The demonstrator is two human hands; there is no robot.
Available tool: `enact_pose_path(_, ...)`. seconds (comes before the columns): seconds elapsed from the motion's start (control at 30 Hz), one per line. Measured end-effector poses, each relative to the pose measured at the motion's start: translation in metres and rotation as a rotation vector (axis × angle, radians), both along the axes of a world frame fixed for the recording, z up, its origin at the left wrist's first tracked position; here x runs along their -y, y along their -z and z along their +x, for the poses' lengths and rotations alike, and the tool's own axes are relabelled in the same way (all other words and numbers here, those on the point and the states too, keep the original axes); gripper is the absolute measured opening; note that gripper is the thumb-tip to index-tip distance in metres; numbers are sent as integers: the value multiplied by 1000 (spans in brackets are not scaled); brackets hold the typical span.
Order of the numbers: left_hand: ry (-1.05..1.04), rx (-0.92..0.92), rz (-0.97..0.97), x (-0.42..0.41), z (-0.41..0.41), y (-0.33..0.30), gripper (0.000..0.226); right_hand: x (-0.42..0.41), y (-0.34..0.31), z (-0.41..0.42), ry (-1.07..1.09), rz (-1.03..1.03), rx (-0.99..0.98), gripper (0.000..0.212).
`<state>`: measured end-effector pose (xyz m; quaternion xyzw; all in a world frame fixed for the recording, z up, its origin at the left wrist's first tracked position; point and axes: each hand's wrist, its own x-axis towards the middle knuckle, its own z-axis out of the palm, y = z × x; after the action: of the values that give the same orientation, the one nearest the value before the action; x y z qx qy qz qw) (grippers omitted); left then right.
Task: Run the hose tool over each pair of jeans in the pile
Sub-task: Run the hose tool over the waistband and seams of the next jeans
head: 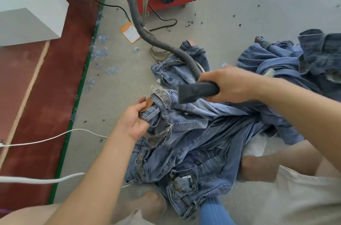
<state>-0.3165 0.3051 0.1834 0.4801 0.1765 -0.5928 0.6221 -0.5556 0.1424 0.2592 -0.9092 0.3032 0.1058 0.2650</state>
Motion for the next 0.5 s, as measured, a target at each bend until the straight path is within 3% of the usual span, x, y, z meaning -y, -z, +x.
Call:
enact_pose_path(0.1, 28, 7, -25, 3, -4, -4, 22, -23, 7, 20, -59, 68, 70, 34)
enact_pose_path(0.23, 147, 122, -156, 6, -3, -15, 16, -18, -1, 24, 136, 50, 286, 33)
enact_pose_path(0.27, 217, 194, -231, 8, 1, -20, 24, -12, -6, 21, 191, 45, 321, 33)
enact_pose_path(0.37, 507, 482, -372, 16, 21, -29, 83, 3, -16, 6, 301, 0, 353, 30)
enact_pose_path(0.43, 653, 733, -219, 22, 26, -17, 104, 8, -16, -4, 347, -29, 342, 29)
enact_pose_path(0.5, 776, 905, 114, 16, 24, 4, 98, 7, -13, -12, 371, -32, 320, 32)
